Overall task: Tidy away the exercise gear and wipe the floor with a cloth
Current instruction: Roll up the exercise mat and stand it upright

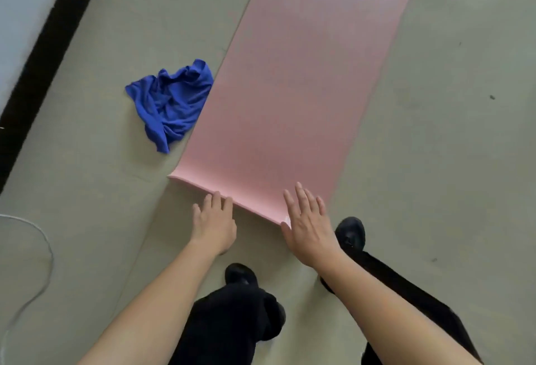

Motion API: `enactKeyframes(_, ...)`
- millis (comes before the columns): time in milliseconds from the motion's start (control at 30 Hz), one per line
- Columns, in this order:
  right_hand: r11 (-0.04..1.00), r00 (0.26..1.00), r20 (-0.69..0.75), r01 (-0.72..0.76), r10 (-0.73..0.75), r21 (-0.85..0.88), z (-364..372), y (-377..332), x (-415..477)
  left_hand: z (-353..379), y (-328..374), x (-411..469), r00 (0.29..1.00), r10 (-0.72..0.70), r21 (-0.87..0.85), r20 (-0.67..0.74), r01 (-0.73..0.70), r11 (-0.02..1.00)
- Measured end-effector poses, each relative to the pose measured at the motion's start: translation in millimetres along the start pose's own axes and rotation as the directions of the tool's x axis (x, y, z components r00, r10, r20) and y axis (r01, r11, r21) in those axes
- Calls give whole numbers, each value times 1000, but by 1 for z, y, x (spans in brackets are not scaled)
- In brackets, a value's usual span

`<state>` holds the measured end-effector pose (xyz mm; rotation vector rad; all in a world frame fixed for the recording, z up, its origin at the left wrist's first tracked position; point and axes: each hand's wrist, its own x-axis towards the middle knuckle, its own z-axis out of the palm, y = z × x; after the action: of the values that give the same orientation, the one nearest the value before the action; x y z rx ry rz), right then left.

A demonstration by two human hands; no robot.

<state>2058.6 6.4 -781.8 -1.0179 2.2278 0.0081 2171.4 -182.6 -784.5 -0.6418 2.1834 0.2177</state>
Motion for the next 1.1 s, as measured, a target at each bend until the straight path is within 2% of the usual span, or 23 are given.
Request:
enactKeyframes(100, 998, 999, 51, -15, 12, 60, 93, 12, 38, 71, 20, 62, 995, -3, 10, 102, 2, 1000)
enactKeyframes(300, 997, 996, 88, 3, -9, 75, 245, 25, 97, 197, 19, 166, 994, 85, 208, 65, -97, 973)
enactKeyframes(400, 995, 999, -6, -40, 41, 92, 284, 31, 122, 227, 17, 206, 985, 151, 173, -80, -135, 976)
enactKeyframes(533, 986, 966, -206, -141, 157, 89, 297, 58, 168, 233, 19, 256, 884, 262, 99, -388, -242, 965)
enactKeyframes(633, 972, 893, -384, -215, 234, 92, 289, 88, 206, 221, 23, 289, 780, 319, 155, -538, -281, 947)
enactKeyframes(733, 942, 798, -503, -246, 331, 230, 276, 101, 224, 200, 33, 307, 751, 309, 169, -584, -260, 951)
enactKeyframes(800, 942, 741, -588, -195, 323, 272, 275, 98, 218, 188, 37, 313, 784, 276, 148, -557, -233, 961)
enactKeyframes(900, 963, 754, -601, -180, 265, 199, 283, 87, 202, 173, 40, 312, 860, 258, 131, -441, -223, 966)
enactKeyframes(967, 968, 793, -555, -198, 251, 155, 293, 82, 193, 163, 45, 314, 887, 262, 140, -380, -225, 964)
enactKeyframes(1100, 981, 918, -348, -185, 193, 55, 290, 94, 186, 140, 53, 328, 940, 227, 147, -254, -195, 970)
